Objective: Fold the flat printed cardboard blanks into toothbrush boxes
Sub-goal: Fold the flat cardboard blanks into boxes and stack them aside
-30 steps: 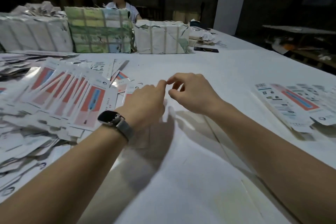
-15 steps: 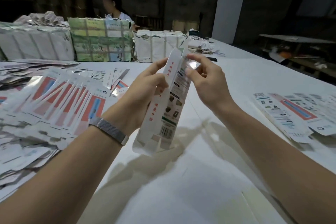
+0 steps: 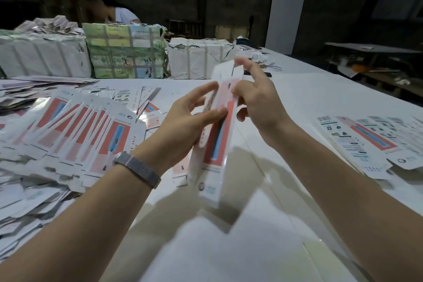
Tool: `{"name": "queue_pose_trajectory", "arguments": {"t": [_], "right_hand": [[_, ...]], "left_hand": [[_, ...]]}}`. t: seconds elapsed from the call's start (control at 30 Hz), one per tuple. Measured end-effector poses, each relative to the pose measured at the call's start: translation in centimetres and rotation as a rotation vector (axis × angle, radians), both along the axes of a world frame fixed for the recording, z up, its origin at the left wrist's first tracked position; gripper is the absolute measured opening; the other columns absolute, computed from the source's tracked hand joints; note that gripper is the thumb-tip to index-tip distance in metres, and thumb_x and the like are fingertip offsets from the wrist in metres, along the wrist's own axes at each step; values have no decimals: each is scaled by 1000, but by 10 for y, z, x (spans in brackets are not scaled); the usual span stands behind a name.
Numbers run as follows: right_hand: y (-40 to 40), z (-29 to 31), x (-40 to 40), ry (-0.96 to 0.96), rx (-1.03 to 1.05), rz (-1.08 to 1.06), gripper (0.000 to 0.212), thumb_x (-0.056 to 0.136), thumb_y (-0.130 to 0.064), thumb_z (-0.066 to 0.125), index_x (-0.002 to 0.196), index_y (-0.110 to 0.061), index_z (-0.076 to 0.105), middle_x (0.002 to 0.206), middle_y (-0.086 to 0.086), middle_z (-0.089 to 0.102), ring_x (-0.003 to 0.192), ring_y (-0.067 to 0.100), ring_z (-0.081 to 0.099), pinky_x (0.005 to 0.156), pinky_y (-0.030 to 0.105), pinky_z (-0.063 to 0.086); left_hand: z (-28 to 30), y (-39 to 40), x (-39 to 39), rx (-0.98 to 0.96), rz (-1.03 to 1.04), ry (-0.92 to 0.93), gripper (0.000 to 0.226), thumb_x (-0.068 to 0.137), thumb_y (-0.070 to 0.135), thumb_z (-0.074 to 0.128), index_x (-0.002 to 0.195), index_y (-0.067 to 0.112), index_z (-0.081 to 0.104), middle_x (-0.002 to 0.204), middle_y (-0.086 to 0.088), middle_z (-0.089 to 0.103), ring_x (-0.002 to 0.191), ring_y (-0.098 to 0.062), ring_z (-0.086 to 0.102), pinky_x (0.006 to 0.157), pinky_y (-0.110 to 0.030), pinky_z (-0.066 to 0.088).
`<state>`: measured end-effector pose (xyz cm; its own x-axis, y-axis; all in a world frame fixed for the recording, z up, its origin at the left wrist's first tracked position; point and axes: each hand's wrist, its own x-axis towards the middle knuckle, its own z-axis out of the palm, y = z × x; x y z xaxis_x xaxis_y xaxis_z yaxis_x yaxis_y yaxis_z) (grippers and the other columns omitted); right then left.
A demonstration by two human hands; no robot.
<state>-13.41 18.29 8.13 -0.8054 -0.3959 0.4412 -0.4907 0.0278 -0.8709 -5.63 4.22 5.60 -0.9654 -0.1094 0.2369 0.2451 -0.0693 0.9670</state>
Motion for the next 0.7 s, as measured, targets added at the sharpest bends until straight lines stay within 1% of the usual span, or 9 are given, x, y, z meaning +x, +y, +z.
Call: {"name": "queue_pose_trajectory", "arguments": {"t": [0.07,0.13,0.23,0.27,0.37,0.43,0.5,0.6,0.7], "right_hand": [[1,0,-1,25,-29,-22,36,97,-9,42,123,-34,48,80,-28,66,76,10,69,54,29,53],[2,-3,-1,35,-23,-26,36,100,-5,40,123,-30,52,97,-20,69,84,9,71,55,22,54],[1,-6,-1,171,122,-101,38,99,-12,46,132,-26,58,112,-17,61,92,11,66,69,28,58],[1,-8,-3,242,180,-144,40,98,-14,49,134,-28,58,113,-15,61,90,9,63,74,30,58],[-2,-11,-2,319,213,-208,41,97,-20,57,135,-35,58,113,-4,53,92,10,55,80,32,56],[-4,-12,1,329,182,-236,36,96,-25,62,131,-31,63,111,-4,45,97,2,50,80,21,51],[-6,-12,5,267,112,-214,28,94,-28,66,122,-26,69,109,-3,45,97,2,50,68,12,52],[-7,-7,9,117,-6,-162,17,92,-30,69,107,-24,74,109,5,57,89,12,62,57,24,56],[-4,0,11,51,-109,-156,13,92,-25,71,94,-13,76,103,17,68,83,20,68,60,29,57]], "left_hand": [[-1,1,0,-9,61,51,80,67,21,81,137,37,46,115,-10,67,104,-26,70,82,-43,60],[-1,3,-1,-33,53,101,68,73,17,82,129,37,49,105,-7,73,97,-24,72,75,-37,61],[0,3,1,-67,73,128,53,86,10,73,129,34,54,103,-2,74,89,-19,72,68,-27,58],[0,2,0,-59,65,124,53,86,11,68,128,38,53,103,-1,73,87,-19,71,69,-30,59],[-1,1,1,95,-119,67,54,92,7,52,132,42,49,112,-3,69,88,-25,71,79,-52,60],[-1,5,4,115,-165,19,45,98,17,49,134,43,47,116,-6,68,91,-31,73,78,-54,59],[0,8,7,24,-113,-19,34,104,44,41,137,35,49,104,-2,73,89,-30,74,70,-43,61],[1,10,8,0,-101,-65,68,100,65,16,125,23,63,100,-6,75,87,-28,74,71,-40,62],[1,17,8,37,-106,-101,77,100,65,15,115,9,66,92,-11,72,74,-25,68,67,-37,59]]}}
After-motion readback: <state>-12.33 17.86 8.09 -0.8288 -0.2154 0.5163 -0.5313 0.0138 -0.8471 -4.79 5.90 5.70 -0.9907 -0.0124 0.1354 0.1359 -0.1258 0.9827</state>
